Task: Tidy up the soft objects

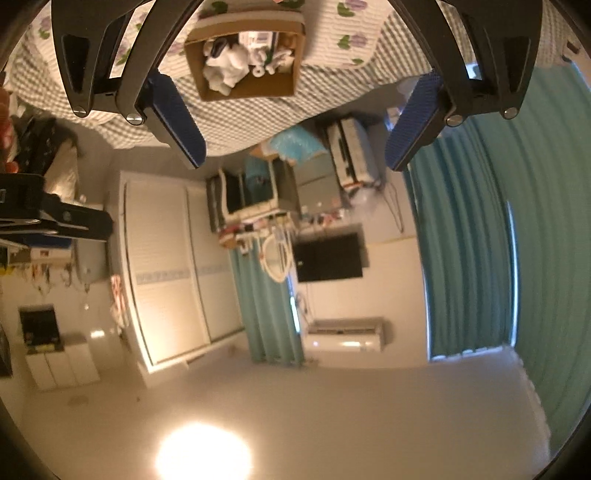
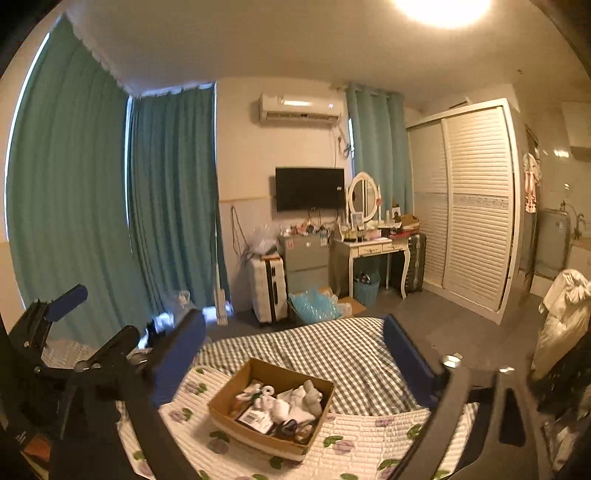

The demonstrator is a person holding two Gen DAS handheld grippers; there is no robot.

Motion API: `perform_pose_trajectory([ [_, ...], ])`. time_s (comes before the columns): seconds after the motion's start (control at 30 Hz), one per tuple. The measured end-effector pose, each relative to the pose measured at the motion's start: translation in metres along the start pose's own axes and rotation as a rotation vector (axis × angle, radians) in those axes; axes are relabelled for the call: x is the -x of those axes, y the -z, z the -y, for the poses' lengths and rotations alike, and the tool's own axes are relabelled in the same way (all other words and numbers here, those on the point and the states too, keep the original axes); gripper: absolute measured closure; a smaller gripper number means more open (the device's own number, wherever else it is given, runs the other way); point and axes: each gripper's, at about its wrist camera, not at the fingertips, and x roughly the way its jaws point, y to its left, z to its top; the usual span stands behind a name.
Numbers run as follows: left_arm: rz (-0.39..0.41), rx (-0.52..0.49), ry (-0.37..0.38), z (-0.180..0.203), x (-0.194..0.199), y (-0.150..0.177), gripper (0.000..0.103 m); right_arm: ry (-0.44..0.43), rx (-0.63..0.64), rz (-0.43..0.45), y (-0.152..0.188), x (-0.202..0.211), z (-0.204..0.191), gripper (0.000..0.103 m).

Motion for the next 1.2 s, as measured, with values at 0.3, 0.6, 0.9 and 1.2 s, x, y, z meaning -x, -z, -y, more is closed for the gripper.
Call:
perform_pose_trajectory([
  [0.3, 0.010, 0.052, -0.022, -0.015, 0.016, 0.036, 0.003, 0.036, -0.063, 0.046, 0.059, 0.029, -0.007, 0.000],
  [0.6, -0.101, 0.062, -0.055, -0.021, -0.035, 0.117, 0.003, 0.050, -0.052, 0.047, 0.148, -0.038, -0.021, 0.000],
  [0.9, -0.217, 0.078, -0.023, -0.016, -0.072, 0.173, 0.003, 0.100, -0.077, -0.088, 0.217, -0.098, -0.018, 0.000],
  [1.2, -0.236, 0.067, -0.015, -0.015, -0.069, 0.181, 0.003, 0.118, -0.077, -0.105, 0.217, -0.103, -0.017, 0.000],
])
